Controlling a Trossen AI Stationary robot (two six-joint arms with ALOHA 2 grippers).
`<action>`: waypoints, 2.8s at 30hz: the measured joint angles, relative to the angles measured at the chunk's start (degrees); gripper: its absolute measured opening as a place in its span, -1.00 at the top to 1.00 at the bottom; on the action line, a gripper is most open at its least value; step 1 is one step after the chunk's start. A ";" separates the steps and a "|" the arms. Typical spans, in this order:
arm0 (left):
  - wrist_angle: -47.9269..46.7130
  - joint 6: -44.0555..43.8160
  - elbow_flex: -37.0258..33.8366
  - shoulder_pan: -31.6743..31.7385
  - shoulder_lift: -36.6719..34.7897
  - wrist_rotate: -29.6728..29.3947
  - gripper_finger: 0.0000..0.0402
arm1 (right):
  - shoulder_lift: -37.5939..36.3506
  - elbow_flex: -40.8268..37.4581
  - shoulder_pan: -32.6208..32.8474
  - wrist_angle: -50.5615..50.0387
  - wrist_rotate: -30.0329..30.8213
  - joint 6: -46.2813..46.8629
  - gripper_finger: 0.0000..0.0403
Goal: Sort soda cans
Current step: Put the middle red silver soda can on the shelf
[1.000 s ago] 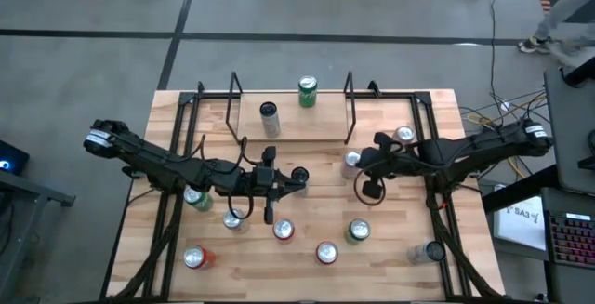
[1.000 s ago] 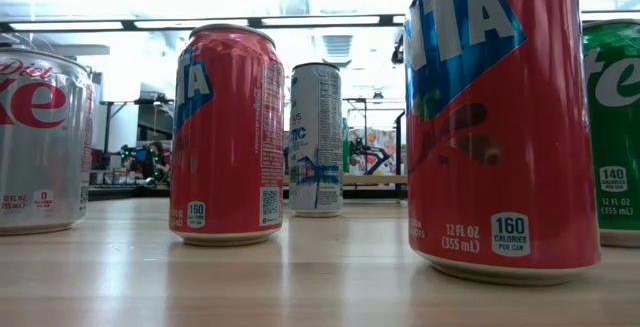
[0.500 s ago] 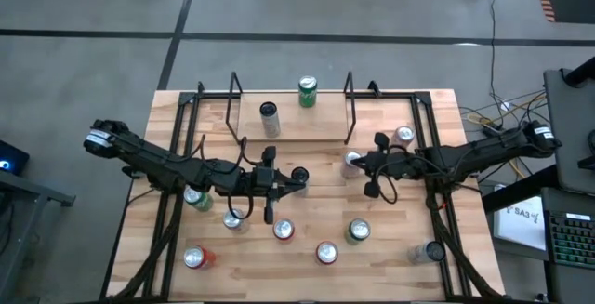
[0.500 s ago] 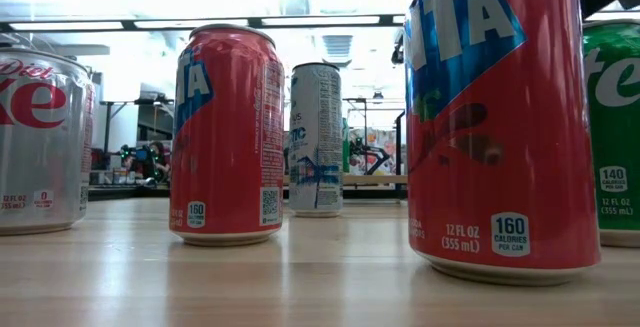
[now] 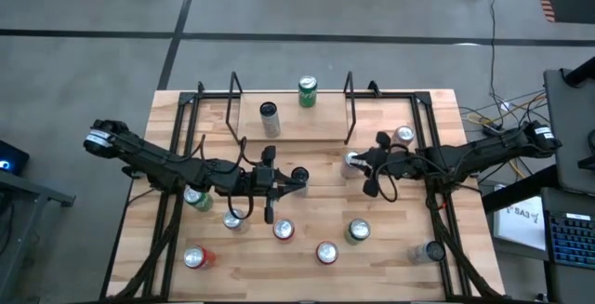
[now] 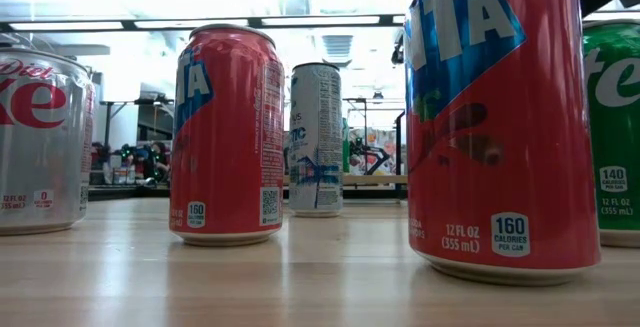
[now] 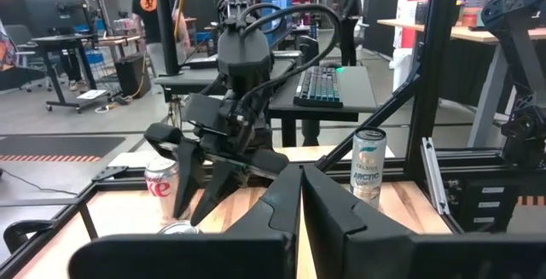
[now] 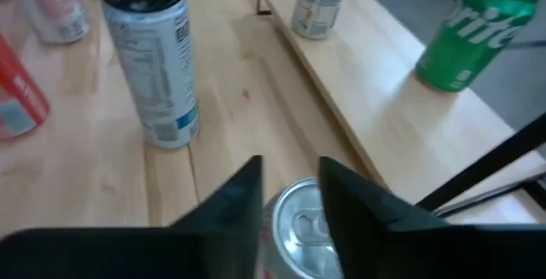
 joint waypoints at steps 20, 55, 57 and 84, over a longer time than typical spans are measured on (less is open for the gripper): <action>0.22 1.27 0.00 0.09 -0.02 -0.09 1.00 | 0.59 0.12 0.00 -0.27 0.69 -3.97 -0.64; 0.48 1.49 0.00 0.83 -0.02 -0.11 1.00 | 0.59 -2.88 0.00 -4.56 4.75 4.37 -0.65; 0.48 1.51 0.00 0.83 -0.02 -0.11 1.00 | 0.59 -3.16 0.00 -4.64 4.76 4.94 -0.65; 0.48 2.96 0.00 0.85 -0.02 -0.11 1.00 | 0.57 -13.25 0.00 4.32 3.91 10.39 -0.65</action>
